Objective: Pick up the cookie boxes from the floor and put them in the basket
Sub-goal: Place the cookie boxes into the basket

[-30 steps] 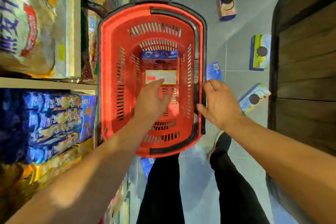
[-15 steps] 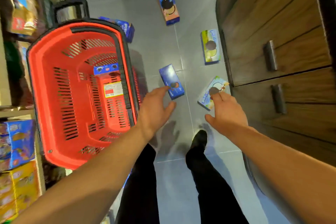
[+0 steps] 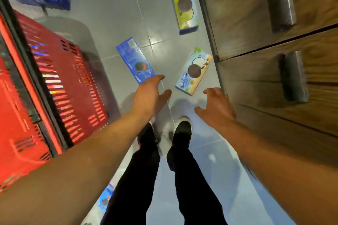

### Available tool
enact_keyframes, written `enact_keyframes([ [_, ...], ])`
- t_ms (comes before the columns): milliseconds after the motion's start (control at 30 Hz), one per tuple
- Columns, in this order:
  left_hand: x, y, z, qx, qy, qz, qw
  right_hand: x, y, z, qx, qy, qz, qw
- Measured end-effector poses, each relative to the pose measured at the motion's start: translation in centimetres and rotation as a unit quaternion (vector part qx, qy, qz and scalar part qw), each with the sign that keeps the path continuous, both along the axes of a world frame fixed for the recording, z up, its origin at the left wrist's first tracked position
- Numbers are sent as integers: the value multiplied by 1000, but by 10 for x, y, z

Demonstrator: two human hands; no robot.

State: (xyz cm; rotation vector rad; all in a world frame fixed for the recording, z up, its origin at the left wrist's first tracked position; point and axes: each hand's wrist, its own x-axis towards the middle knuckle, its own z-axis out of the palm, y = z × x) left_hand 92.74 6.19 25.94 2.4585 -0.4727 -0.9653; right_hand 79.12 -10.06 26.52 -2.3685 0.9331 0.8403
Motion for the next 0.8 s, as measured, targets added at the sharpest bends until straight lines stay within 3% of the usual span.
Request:
enact_keyframes([
  [167, -6, -16, -88, -6, 33, -23, 999, 5, -9, -89, 9, 10, -41, 999],
  [333, -4, -33, -168, 1, 46, -34, 998, 11, -15, -173, 40, -9, -171, 984],
  [467, -5, -49, -227, -24, 92, -21, 995, 10, -23, -237, 87, -28, -323, 942],
  [600, -6, -69, -255, -100, 211, 51, 971, 14, -27, -273, 128, -62, -386, 911],
  [700, -10, -75, -262, -114, 245, 40, 962, 15, -26, -280, 126, -85, -413, 898],
  [800, -15, -69, -254, -143, 276, 100, 945, 16, -26, -271, 117, -93, -446, 882],
])
